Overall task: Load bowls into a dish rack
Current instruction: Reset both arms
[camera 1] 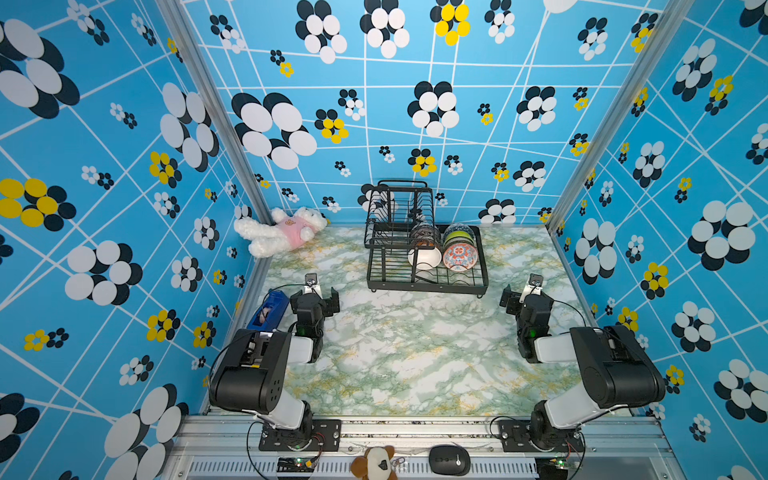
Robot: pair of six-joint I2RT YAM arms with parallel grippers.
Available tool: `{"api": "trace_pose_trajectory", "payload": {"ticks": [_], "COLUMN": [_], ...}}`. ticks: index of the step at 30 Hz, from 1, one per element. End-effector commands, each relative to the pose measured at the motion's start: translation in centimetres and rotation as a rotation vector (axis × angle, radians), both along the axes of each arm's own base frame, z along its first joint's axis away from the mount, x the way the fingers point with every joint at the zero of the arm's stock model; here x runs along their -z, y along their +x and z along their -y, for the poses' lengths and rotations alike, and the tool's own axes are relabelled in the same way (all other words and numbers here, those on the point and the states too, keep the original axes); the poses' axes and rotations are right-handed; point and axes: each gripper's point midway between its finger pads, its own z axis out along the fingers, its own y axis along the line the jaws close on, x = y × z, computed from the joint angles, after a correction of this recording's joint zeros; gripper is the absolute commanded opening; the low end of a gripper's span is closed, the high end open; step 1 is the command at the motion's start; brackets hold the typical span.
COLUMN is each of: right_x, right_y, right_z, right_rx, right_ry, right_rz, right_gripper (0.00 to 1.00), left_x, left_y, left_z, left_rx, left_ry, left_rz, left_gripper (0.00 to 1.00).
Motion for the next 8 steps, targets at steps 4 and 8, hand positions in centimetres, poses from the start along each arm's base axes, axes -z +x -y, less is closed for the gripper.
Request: {"api": "trace_pose_trajectory", "payload": {"ticks": [4, 8], "right_x": [-0.38, -0.45], "right_y": [0.36, 0.34], "right_z": [-0.27, -0.27], "right_rx": [-0.011, -0.012], "right_ry": [0.012, 0.012], "right_rz": [0.008, 0.012], "right_gripper": [0.99, 0.99], "left_x": [-0.92, -0.93], "left_y": [0.54, 0.55], "left_z": [-0.08, -0.07], "left_rx": [0.002, 0.003], "left_ry": [-0.006, -0.007], "left_rz": [0.031, 0.031], "left_gripper": [0.99, 0.99]}}
